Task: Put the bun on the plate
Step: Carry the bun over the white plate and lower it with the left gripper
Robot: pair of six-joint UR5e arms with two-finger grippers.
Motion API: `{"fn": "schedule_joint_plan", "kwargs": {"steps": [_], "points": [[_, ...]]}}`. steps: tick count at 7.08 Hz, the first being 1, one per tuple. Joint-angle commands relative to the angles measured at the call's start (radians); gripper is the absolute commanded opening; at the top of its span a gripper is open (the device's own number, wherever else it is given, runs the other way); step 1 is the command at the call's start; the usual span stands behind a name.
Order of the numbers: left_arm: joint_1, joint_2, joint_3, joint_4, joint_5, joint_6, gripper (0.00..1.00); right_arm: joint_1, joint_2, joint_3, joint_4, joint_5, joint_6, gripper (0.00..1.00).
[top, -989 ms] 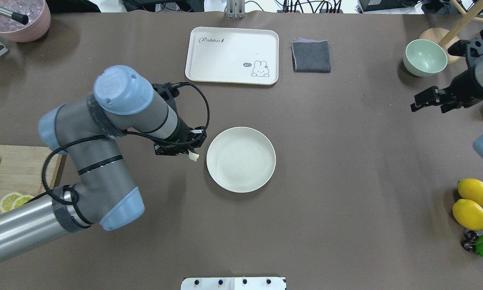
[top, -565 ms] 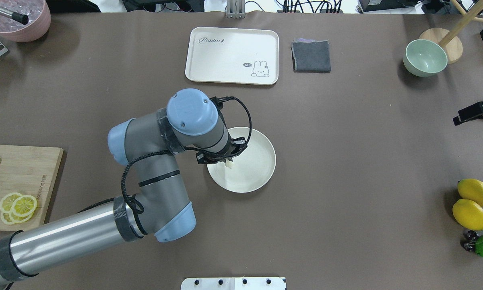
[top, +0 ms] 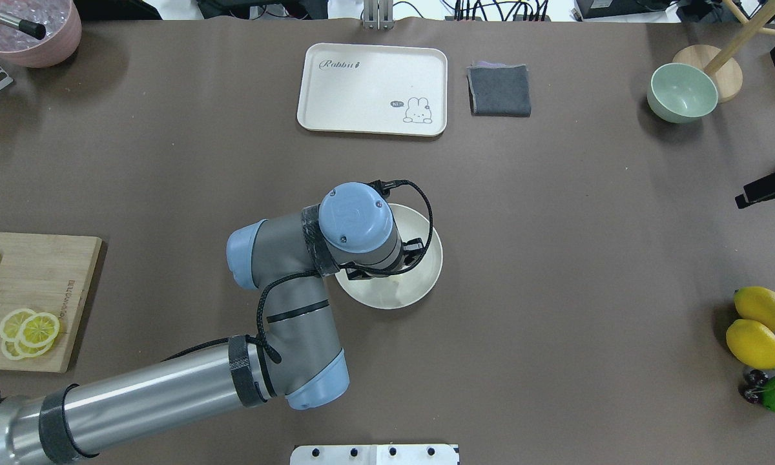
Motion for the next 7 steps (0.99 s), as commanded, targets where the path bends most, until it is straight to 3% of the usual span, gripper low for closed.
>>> {"fn": "schedule_joint_plan", "kwargs": {"steps": [1, 2, 5, 6, 7], "points": [[-0.001, -0.002, -0.003, -0.006, 0.003, 0.007, 0.80, -0.002, 0.001, -0.001, 0.000, 0.000, -0.001, 1.00], [-0.003, -0.001, -0.018, -0.001, 0.003, 0.009, 0.97, -0.002, 0.002, -0.001, 0.000, 0.000, -0.001, 1.00], [-0.033, 0.054, -0.123, 0.010, 0.000, 0.011, 0.97, 0.003, 0.004, 0.000, 0.000, 0.002, -0.001, 1.00], [-0.067, 0.139, -0.226, 0.020, -0.008, 0.053, 0.97, 0.011, 0.007, -0.003, -0.002, 0.002, -0.001, 1.00], [-0.119, 0.245, -0.385, 0.117, -0.050, 0.225, 0.97, 0.021, 0.009, -0.003, -0.002, 0.002, -0.001, 1.00]]}}
